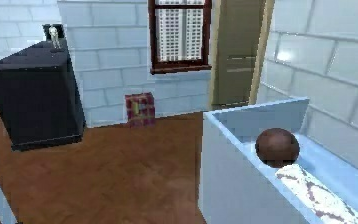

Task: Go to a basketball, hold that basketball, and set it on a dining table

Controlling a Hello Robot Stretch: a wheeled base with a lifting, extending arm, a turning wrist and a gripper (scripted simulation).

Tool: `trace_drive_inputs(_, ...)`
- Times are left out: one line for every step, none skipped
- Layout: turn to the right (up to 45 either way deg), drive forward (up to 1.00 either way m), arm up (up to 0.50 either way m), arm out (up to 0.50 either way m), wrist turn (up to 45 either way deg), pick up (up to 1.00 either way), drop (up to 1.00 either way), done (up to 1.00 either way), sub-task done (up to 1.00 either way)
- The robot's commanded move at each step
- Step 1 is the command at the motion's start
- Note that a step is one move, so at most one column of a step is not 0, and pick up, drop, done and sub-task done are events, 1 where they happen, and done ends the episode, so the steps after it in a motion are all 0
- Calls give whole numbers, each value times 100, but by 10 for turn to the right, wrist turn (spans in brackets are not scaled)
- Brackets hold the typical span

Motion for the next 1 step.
trace_drive_inputs(0,50,0,0,0,0,0,0,0)
